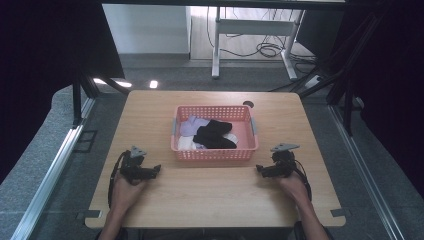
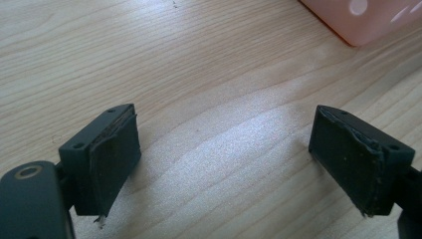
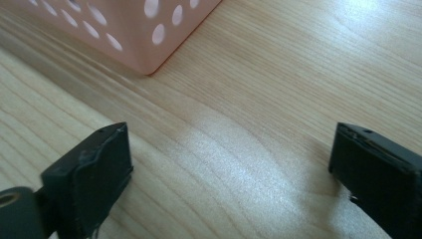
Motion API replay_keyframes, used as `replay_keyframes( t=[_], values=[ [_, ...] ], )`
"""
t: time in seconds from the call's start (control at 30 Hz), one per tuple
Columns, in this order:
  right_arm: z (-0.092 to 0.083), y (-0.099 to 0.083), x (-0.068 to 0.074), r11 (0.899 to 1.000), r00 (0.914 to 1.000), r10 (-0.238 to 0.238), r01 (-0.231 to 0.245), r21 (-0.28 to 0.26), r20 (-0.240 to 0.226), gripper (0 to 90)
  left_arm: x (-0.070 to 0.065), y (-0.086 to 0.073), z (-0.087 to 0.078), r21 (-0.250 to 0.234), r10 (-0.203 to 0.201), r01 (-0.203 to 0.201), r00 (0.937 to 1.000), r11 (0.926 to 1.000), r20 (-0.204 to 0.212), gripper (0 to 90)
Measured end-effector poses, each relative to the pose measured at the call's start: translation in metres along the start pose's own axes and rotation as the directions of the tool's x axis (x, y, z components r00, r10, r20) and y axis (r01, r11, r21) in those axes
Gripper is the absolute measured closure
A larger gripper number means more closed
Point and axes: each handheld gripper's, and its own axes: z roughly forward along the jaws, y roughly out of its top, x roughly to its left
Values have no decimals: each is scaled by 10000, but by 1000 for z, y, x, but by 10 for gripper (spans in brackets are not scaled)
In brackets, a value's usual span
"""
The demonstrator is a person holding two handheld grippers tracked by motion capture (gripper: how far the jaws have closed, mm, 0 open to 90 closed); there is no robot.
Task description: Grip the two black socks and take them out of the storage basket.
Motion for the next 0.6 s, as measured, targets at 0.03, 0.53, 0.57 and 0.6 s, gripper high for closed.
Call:
replay_keyframes(
  t=[0.03, 0.53, 0.57, 0.6],
  values=[
    [0, 0, 0, 10000, 10000, 0, 0, 0, 0, 0, 0, 0, 0, -1, 2, -2, 10000, 10000, -1, 124],
    [1, -1, 1, 9998, 9999, 105, -104, -169, 83, 0, 0, 0, 0, -1, 4, -4, 10000, 10000, 0, 124],
    [1, -1, 1, 9998, 9999, 94, -93, -170, 67, 0, 0, 0, 0, 0, 5, -5, 10000, 10000, -1, 124],
    [1, -1, 1, 9998, 9999, 94, -93, -170, 67, 0, 0, 0, 0, 0, 5, -5, 10000, 10000, -1, 124]
  ],
)
